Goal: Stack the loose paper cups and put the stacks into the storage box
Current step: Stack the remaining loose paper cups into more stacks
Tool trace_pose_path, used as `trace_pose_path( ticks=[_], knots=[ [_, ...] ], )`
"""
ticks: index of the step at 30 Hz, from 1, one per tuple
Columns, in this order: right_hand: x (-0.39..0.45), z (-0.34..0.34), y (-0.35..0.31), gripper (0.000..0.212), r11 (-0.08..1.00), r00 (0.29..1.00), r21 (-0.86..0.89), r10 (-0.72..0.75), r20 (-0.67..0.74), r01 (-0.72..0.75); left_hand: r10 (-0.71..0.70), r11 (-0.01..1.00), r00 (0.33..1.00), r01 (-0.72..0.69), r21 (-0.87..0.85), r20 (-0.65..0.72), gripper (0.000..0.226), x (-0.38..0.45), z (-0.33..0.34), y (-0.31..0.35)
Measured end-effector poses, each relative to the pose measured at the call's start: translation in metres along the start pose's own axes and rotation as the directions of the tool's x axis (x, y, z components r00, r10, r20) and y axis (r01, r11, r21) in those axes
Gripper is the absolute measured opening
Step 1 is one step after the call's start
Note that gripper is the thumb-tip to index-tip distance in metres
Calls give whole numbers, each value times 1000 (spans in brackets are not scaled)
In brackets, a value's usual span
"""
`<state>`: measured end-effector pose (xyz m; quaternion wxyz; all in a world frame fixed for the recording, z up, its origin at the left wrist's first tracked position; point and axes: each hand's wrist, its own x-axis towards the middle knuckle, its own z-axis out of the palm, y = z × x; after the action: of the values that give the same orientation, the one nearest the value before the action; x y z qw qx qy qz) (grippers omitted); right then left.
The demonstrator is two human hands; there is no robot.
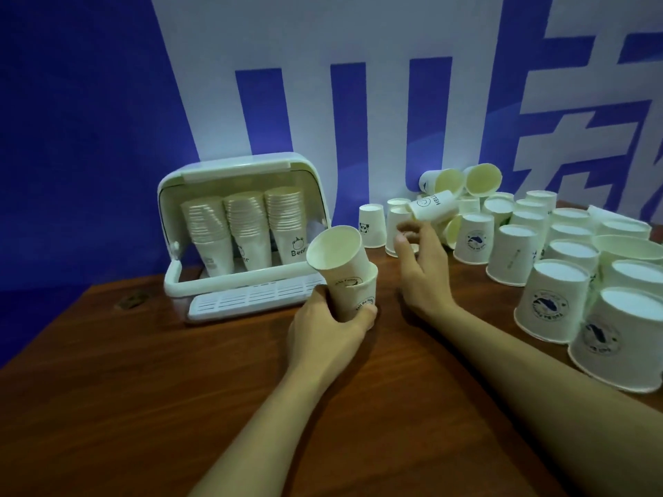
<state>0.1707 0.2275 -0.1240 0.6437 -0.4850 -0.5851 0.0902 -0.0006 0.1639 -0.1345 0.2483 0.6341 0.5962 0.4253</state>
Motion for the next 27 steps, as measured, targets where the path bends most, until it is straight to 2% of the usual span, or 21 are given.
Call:
trace_pose_path(
  ticks=[2,4,6,8,11,16,19,22,24,25,27],
  knots=[
    [-3,1,-9,40,969,973,133,-218,82,206,0,1000,1000,0,13,-8,62,0,0,1],
    [-7,1,-18,53,897,866,154,-440,236,414,-5,1000,1000,6,30,-6,56,0,0,2],
    [-9,5,-26,54,831,767,99,-545,338,547,-18,998,1000,18,52,-6,43,-1,0,4],
    [-11,9,-26,50,838,791,17,-521,321,545,-23,998,1000,24,55,-16,44,-1,0,5],
    [-11,9,-15,48,872,848,-74,-447,284,484,-11,999,1000,12,43,-27,57,-3,0,8],
    [-9,11,-2,44,906,880,-74,-380,285,416,-25,1000,998,26,17,-57,57,-2,0,6],
    [-8,8,0,41,898,877,-94,-391,281,430,-47,998,996,49,33,-75,55,-1,0,6],
    [2,7,-7,44,918,911,-97,-360,202,384,-51,997,996,55,52,-73,51,0,1,4],
    [35,11,-12,38,914,944,-246,-293,151,323,-59,996,995,64,57,-75,48,1,2,2],
    [55,12,-10,36,867,954,-402,-236,185,292,-63,996,995,67,56,-74,47,1,2,1],
    [93,10,1,59,672,953,-693,-70,294,263,-67,996,995,71,57,-70,46,2,3,0]
  ],
)
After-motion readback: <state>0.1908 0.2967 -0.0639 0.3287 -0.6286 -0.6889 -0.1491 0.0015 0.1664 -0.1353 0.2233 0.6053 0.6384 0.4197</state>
